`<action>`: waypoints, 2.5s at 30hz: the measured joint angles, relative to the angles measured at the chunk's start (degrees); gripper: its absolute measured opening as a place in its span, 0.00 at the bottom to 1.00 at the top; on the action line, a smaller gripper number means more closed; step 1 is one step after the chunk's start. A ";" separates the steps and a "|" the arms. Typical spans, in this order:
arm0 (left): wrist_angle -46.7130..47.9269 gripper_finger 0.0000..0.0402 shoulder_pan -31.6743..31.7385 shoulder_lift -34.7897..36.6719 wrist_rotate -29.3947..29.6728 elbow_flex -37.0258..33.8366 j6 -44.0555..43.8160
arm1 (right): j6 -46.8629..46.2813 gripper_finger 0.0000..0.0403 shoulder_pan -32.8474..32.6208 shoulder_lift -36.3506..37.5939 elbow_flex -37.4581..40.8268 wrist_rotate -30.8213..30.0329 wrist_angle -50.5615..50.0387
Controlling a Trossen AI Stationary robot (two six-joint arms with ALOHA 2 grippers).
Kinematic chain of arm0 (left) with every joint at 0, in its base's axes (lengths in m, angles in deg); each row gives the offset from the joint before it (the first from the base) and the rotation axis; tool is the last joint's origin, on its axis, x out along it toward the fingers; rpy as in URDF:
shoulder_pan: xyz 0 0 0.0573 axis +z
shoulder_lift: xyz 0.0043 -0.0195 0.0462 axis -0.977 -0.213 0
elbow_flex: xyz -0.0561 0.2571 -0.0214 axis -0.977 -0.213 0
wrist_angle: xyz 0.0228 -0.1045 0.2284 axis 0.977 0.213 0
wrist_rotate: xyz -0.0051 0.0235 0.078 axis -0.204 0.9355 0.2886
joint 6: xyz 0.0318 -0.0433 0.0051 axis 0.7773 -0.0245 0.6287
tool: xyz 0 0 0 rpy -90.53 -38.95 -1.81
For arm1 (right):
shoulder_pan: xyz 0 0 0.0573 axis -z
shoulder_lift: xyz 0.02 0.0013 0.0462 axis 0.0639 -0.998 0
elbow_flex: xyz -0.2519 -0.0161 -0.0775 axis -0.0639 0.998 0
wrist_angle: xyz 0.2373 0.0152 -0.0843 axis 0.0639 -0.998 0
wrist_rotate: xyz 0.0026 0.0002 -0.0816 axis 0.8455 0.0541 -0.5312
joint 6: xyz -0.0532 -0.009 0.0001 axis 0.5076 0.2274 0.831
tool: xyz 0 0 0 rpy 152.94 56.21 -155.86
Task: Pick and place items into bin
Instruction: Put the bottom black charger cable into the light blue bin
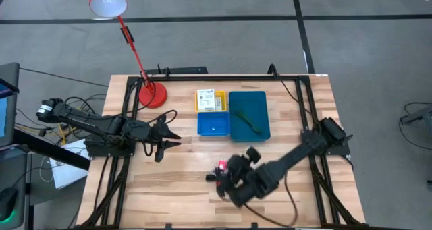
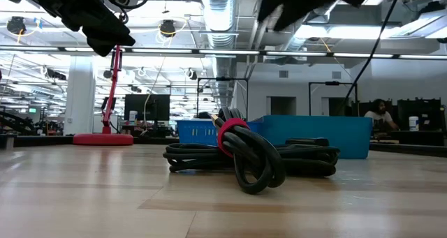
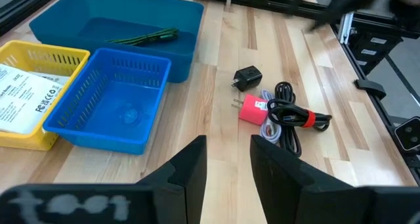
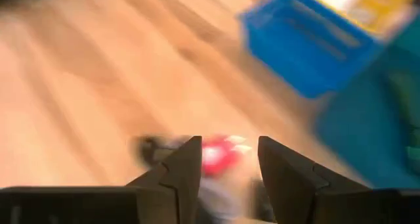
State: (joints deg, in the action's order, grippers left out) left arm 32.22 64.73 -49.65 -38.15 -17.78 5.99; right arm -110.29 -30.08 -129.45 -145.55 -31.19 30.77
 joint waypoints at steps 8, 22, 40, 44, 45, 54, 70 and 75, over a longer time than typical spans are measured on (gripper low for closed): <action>0.69 0.26 0.00 0.00 0.09 0.00 0.01 | -0.53 0.33 -8.17 -3.54 0.15 -5.82 9.22; -9.80 0.26 0.12 -1.00 4.48 0.00 0.38 | -3.86 0.27 -12.40 -3.79 -0.11 -10.44 0.01; -16.63 0.26 -9.99 -28.72 -5.53 10.85 27.09 | -16.93 0.27 -13.37 -3.41 -0.07 -10.04 -16.59; -10.30 0.26 -11.64 -33.73 -5.47 16.63 33.22 | -17.18 0.27 -14.35 -3.41 -0.07 -8.91 -17.02; -7.87 0.26 -11.95 -35.01 -5.46 18.12 34.34 | -17.64 0.27 -14.65 -3.41 -0.07 -8.30 -17.41; 4.86 0.26 -12.66 -43.75 -5.42 27.72 43.08 | -21.18 0.27 -16.54 -3.41 -0.07 -5.19 -19.89; 0.52 0.28 -12.98 -47.12 4.47 29.83 55.41 | -21.16 0.27 -16.91 -3.41 -0.07 -2.06 -19.80; 0.30 0.34 -12.97 -47.12 4.69 29.83 56.84 | -21.13 0.27 -16.91 -3.41 -0.07 -2.06 -19.84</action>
State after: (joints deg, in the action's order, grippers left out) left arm 32.51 51.76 -96.77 -33.46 12.06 62.83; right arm -131.42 -46.99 -132.86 -145.61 -33.25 10.93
